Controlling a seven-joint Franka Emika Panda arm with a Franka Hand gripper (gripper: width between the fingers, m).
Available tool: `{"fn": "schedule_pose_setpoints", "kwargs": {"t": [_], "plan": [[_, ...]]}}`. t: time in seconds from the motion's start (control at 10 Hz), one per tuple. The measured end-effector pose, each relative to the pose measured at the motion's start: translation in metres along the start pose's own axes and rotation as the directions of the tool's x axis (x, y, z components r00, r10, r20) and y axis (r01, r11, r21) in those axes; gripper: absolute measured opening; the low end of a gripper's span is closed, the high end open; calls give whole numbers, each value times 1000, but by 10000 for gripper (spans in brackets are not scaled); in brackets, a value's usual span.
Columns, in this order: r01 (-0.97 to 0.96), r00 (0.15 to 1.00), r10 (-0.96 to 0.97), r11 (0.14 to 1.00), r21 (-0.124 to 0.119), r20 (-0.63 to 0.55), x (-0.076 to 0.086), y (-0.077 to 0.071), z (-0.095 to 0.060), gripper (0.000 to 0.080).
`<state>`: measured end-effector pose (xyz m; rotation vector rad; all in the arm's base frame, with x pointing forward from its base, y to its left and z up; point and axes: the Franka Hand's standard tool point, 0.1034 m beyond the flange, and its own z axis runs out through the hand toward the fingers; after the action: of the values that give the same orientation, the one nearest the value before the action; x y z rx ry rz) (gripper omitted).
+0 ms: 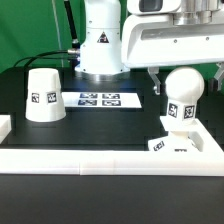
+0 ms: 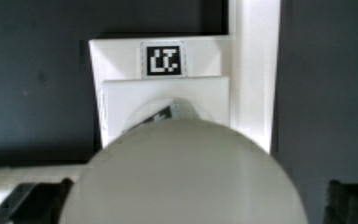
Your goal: Assemble lamp
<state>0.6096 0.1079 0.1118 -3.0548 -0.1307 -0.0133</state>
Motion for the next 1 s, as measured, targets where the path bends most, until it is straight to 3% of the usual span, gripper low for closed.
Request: {"fn": "schedule_pose_setpoints", "kwargs": {"t": [0.3,0.5,1.0], "plan": [[279,960,-279,960,-20,6,0,3,1,698],[444,896,-444,896,-18,12,1,8,1,698],[645,765,-644,764,-32,32,1,9,0,698]]}}
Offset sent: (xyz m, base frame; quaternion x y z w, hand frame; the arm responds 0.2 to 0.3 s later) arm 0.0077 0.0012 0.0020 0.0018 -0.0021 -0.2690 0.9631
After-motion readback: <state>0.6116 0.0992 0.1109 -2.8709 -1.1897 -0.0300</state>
